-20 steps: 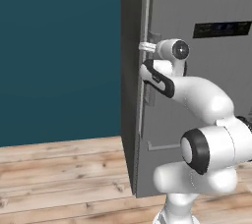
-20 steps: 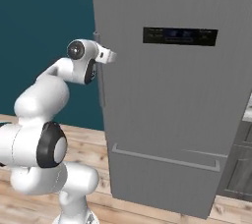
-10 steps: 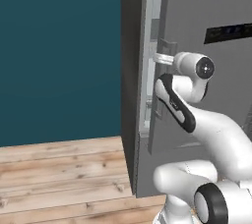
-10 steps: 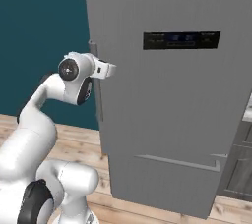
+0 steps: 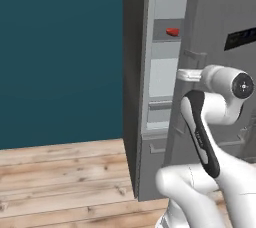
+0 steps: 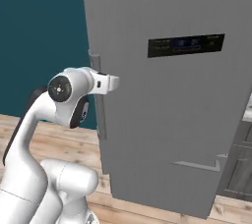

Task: Open the fridge, remove the apple, tomato, and steak, and place them on any counter.

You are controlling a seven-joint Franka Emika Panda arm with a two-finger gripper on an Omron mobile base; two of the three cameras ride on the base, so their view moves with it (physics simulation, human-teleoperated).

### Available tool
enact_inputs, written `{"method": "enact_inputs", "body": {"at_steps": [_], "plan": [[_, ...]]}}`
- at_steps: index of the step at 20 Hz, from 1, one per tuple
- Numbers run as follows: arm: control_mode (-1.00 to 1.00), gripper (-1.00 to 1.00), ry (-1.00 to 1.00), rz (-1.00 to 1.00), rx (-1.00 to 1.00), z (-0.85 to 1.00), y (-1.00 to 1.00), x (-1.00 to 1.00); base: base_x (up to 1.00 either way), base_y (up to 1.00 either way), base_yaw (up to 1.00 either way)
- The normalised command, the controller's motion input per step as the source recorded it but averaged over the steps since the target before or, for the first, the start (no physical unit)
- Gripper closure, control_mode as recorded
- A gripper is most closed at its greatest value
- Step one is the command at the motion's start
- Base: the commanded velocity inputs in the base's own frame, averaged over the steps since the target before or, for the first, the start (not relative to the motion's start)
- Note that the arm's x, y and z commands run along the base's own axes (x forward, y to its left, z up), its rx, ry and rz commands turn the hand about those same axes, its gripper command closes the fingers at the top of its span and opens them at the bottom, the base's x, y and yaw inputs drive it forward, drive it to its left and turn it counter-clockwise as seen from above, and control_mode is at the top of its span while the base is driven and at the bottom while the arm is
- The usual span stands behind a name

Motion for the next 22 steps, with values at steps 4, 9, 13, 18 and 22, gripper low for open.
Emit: {"method": "enact_inputs", "body": {"at_steps": [4,9,13,18,22], "plan": [[-1.00,1.00,0.08,0.00,-0.17,0.00,-0.19,-1.00,0.00,0.00,0.00],[-1.00,-1.00,0.07,0.00,-0.12,0.01,-0.02,-1.00,0.00,0.00,0.00],[-1.00,-1.00,0.04,0.00,-0.10,0.14,-0.07,-1.00,0.00,0.00,0.00],[-1.00,-1.00,-0.01,0.00,-0.03,0.22,-0.31,-1.00,0.00,0.00,0.00],[-1.00,-1.00,-0.04,0.06,0.00,0.08,-0.57,-1.00,0.00,0.00,0.00]]}}
